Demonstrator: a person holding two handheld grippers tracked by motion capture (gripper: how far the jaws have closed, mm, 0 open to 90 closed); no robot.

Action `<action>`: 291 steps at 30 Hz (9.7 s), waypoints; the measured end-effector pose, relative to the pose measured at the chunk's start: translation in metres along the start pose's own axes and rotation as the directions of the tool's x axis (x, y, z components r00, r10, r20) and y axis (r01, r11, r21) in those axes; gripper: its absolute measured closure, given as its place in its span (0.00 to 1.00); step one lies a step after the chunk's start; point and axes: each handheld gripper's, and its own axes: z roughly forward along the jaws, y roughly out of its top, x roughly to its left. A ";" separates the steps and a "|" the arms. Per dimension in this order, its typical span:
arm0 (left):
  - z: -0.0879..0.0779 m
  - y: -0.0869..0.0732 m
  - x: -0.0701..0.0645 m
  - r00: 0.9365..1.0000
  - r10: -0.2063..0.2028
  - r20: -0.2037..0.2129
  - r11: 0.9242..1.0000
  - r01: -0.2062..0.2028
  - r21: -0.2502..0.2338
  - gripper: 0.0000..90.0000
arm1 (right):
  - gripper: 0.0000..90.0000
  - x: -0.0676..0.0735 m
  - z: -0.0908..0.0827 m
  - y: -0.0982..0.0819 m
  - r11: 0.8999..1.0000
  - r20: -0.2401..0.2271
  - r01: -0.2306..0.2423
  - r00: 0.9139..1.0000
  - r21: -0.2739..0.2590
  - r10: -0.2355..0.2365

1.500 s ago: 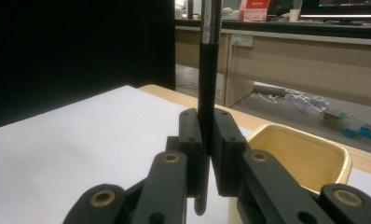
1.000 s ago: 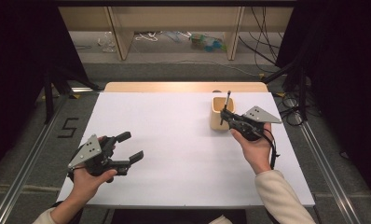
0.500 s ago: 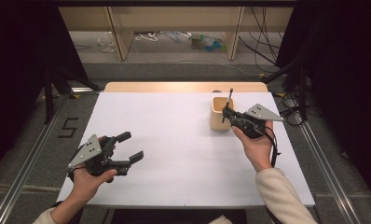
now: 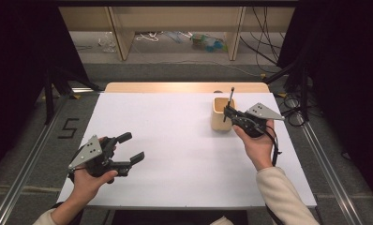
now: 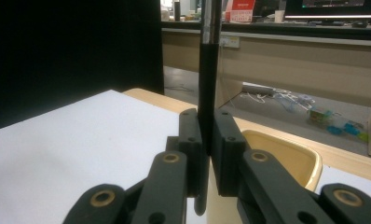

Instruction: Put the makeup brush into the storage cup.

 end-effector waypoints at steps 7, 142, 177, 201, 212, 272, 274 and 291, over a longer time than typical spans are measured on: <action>0.000 0.000 0.000 1.000 0.001 0.003 1.000 -0.001 0.002 0.18 | 0.93 -0.001 0.001 0.002 1.000 -0.003 0.002 1.000 0.007 -0.001; 0.002 -0.002 0.000 1.000 -0.008 0.017 1.000 0.008 0.012 0.18 | 0.93 -0.029 0.039 0.012 1.000 0.085 -0.028 0.996 0.013 0.027; 0.002 -0.002 0.000 1.000 -0.008 0.023 1.000 0.007 0.007 0.18 | 0.93 -0.036 0.048 0.012 1.000 0.110 -0.022 0.994 0.017 0.020; 0.002 -0.002 0.000 1.000 -0.006 0.026 1.000 0.006 0.010 0.18 | 0.93 -0.037 0.056 0.014 1.000 0.108 -0.020 0.994 0.001 0.020; 0.003 -0.003 0.000 1.000 -0.007 0.027 1.000 0.006 0.011 0.18 | 0.93 -0.039 0.058 0.013 1.000 0.113 -0.019 0.993 0.018 0.017; 0.003 -0.003 0.000 1.000 -0.004 0.028 1.000 0.004 0.014 0.18 | 0.93 -0.044 0.065 0.006 0.999 0.122 -0.027 0.992 0.033 0.022; 0.003 -0.003 0.000 1.000 -0.004 0.027 1.000 0.004 0.014 0.18 | 0.93 -0.044 0.065 0.006 0.999 0.124 -0.026 0.992 0.041 0.021; 0.003 -0.003 0.001 1.000 0.001 0.028 1.000 -0.001 0.014 0.18 | 0.93 -0.045 0.064 0.003 0.998 0.125 -0.027 0.992 0.052 0.020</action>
